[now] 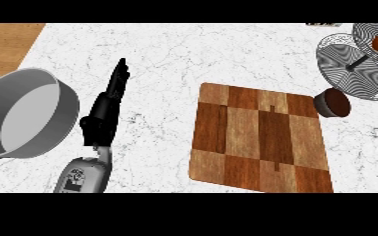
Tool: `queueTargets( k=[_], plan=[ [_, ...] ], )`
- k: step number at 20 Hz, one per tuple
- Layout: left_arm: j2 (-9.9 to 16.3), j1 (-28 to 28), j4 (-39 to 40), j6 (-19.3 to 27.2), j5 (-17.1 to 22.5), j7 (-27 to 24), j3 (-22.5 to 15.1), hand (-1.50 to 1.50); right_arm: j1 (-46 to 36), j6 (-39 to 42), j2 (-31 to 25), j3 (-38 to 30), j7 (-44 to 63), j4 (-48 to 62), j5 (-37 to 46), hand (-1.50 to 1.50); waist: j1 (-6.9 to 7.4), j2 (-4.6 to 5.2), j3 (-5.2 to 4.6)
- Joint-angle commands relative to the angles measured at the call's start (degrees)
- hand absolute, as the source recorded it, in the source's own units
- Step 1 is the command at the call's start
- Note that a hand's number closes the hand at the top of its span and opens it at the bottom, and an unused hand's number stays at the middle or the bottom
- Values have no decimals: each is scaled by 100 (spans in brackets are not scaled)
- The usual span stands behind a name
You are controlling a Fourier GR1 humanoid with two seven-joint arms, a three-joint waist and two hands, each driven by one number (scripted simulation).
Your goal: Pick the squash from the cutting board and place it in the tiered basket
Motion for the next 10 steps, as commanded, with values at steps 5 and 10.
queueTargets(
  k=[5, 10],
  plan=[
    [-1, 116, -125, 20, 78, -72, 73, 0, 533, 779, -746, -557, 57, 384, -552, -150, -45, 43, 56],
    [38, 56, -67, 9, 106, -88, 133, 0, 867, 929, -848, -647, -121, 383, -654, -150, -133, 80, 92]
  ],
)
